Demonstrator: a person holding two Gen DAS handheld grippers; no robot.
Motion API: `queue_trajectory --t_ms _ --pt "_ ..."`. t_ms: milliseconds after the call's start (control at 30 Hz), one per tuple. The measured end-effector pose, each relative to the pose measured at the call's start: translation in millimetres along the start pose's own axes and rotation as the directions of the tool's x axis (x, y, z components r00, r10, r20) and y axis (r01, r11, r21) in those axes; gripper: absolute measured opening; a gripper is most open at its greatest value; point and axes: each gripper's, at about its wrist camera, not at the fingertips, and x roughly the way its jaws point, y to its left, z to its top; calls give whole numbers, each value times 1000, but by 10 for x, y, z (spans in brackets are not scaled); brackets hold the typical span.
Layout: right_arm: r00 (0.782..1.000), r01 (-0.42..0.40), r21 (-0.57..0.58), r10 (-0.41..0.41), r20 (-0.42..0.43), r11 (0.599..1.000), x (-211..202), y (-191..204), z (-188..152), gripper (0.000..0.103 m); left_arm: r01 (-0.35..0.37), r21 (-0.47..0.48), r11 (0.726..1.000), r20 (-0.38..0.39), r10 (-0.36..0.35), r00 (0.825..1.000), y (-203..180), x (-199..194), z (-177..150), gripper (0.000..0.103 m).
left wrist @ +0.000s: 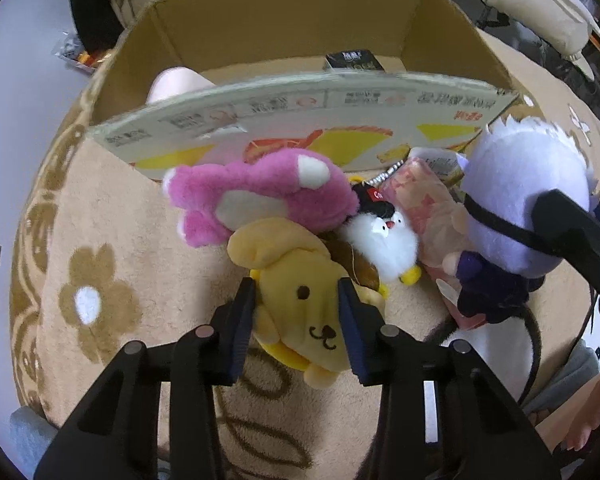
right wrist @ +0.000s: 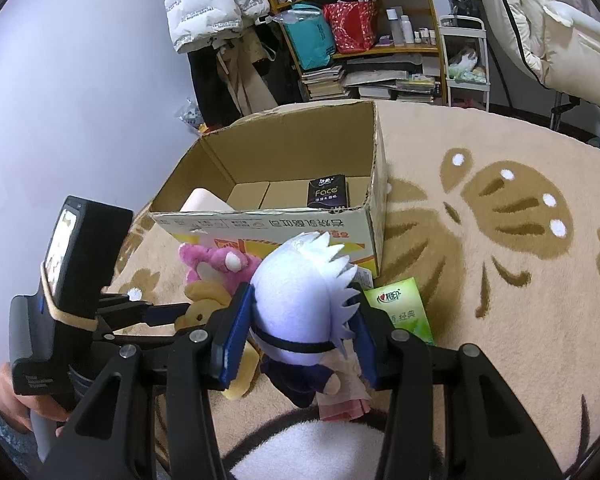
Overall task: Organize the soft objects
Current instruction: 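Lift both plush toys and carry them over the box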
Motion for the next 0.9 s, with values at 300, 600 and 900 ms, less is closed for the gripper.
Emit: queue_trajectory --t_ms 300,600,900 --pt "998 -14 -17 15 56 1000 -186 76 47 49 -75 -51 996 150 82 985 155 -586 -65 40" --pt "990 -36 -29 39 133 999 -414 135 174 49 -113 -109 988 326 143 935 330 -1140 14 40" --pt "978 -50 -48 58 199 998 -547 176 373 49 -144 -128 981 453 187 872 520 -1392 174 41"
